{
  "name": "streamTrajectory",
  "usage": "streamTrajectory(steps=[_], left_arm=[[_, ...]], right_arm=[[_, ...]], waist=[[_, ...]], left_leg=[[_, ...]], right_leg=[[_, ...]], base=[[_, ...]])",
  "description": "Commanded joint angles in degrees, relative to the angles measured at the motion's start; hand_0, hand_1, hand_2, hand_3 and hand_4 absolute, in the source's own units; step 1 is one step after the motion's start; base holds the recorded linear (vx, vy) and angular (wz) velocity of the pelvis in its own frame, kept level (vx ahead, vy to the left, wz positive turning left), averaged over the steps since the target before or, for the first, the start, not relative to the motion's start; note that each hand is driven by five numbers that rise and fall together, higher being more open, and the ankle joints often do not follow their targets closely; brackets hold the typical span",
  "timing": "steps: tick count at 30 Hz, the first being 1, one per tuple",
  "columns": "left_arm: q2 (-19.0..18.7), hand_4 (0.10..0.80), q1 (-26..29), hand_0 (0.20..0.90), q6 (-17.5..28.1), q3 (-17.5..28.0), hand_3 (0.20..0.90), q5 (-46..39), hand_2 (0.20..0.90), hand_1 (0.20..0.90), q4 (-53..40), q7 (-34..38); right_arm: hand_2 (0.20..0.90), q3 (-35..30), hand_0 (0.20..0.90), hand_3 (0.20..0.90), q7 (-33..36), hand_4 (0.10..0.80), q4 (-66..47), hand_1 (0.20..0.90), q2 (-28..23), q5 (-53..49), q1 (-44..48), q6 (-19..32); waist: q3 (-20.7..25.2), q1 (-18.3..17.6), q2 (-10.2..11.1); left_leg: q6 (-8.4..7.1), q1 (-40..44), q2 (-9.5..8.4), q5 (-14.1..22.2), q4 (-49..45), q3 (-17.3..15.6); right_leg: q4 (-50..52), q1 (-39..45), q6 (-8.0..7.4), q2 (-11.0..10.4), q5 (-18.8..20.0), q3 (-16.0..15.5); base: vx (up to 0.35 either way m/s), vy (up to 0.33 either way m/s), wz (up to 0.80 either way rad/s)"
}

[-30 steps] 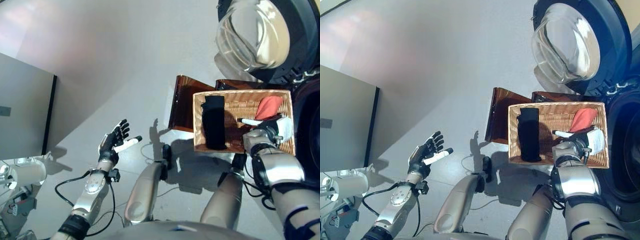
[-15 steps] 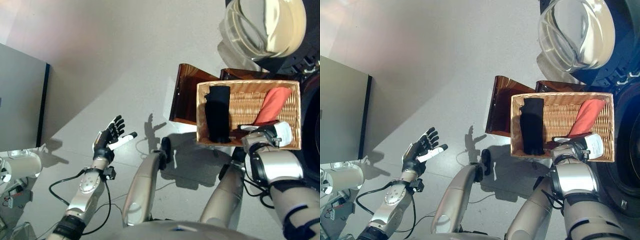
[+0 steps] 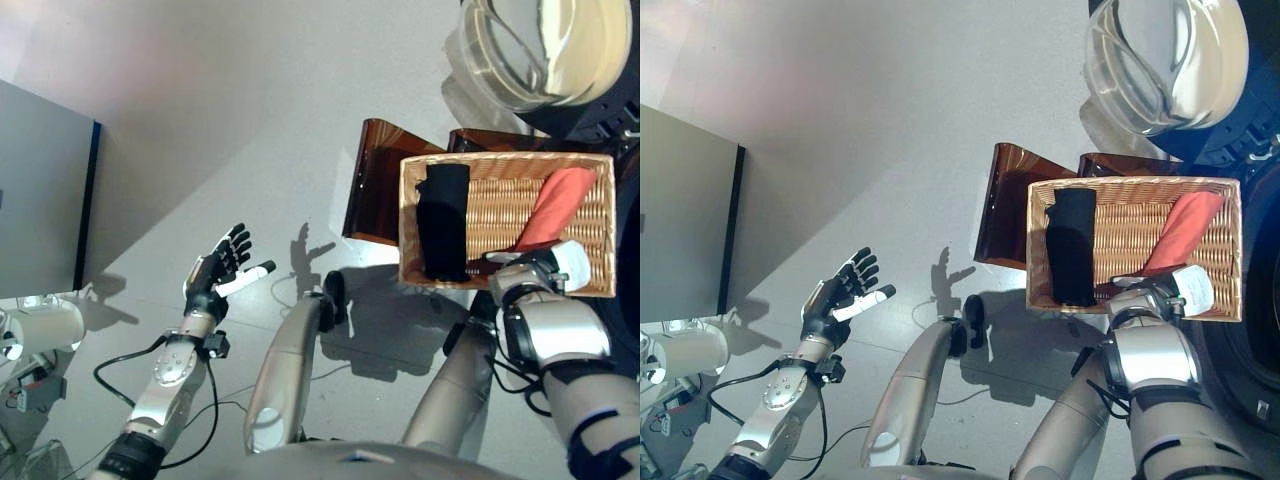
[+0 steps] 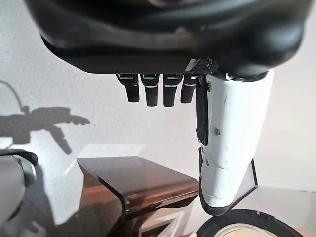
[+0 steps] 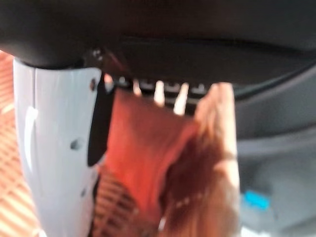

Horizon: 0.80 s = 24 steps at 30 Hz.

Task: Pick up the clothes and place them into the washing machine

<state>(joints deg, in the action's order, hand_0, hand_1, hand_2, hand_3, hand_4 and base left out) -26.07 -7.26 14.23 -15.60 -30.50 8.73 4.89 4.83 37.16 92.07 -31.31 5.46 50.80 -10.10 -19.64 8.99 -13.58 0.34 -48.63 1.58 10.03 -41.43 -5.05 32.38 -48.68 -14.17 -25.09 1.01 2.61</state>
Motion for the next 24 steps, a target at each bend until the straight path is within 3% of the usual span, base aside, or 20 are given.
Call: streamTrajectory(steps=[1,17,21,22,24], left_arm=[[-2.99,0.8,-1.19,0.9,4.82,5.54,0.9,-0.94,0.9,0.9,-5.15,0.03],[-3.74,0.8,-2.0,0.9,4.31,7.22,0.9,-0.46,0.9,0.9,-4.62,0.56],[-3.42,0.8,-1.59,0.9,4.82,7.76,0.9,-0.33,0.9,0.9,-3.18,1.01],[-2.87,0.8,-1.26,0.9,5.27,8.56,0.9,-0.16,0.9,0.9,-1.82,1.77],[-2.53,0.8,-1.27,0.9,5.61,9.3,0.9,-0.2,0.9,0.9,-1.15,2.22]], right_arm=[[0.2,1.78,0.2,0.2,-1.67,0.3,-0.48,0.2,-2.81,2.71,-0.75,-0.74],[0.2,0.39,0.2,0.2,-1.58,0.3,-0.66,0.2,-3.34,-1.12,0.76,1.13],[0.2,-1.23,0.2,0.2,0.36,0.3,-4.98,0.2,-1.67,-4.95,-0.68,5.56],[0.2,-2.77,0.2,0.2,0.32,0.3,-9.56,0.2,-0.95,-8.33,-4.06,9.79],[0.2,-3.94,0.2,0.2,0.87,0.3,-13.68,0.2,-0.06,-10.52,-7.15,12.6]], waist=[[3.05,1.46,-1.99],[3.79,0.92,-1.66],[3.76,0.16,-1.09],[3.47,-0.76,-0.3],[3.18,-1.74,0.46]], left_leg=[[-6.3,-0.32,3.65,-3.02,4.2,2.98],[-6.36,-0.96,3.8,-4.43,6.46,2.71],[-6.39,0.25,4.1,-4.9,7.86,2.44],[-6.5,0.83,4.29,-5.07,8.31,2.46],[-6.63,1.4,4.59,-5.21,8.63,2.27]], right_leg=[[1.43,-3.62,2.09,0.04,1.49,3.51],[0.9,-5.29,2.14,0.09,2.37,3.58],[-0.09,-4.3,2.05,0.37,2.83,3.3],[-0.41,-3.73,2.09,0.76,2.93,3.19],[-0.67,-3.35,2.15,1.07,3.03,3.05]], base=[[-0.008,0.001,0.04],[-0.005,-0.001,0.01],[0.0,0.0,0.0],[0.012,-0.017,-0.05],[0.01,-0.033,-0.1]])
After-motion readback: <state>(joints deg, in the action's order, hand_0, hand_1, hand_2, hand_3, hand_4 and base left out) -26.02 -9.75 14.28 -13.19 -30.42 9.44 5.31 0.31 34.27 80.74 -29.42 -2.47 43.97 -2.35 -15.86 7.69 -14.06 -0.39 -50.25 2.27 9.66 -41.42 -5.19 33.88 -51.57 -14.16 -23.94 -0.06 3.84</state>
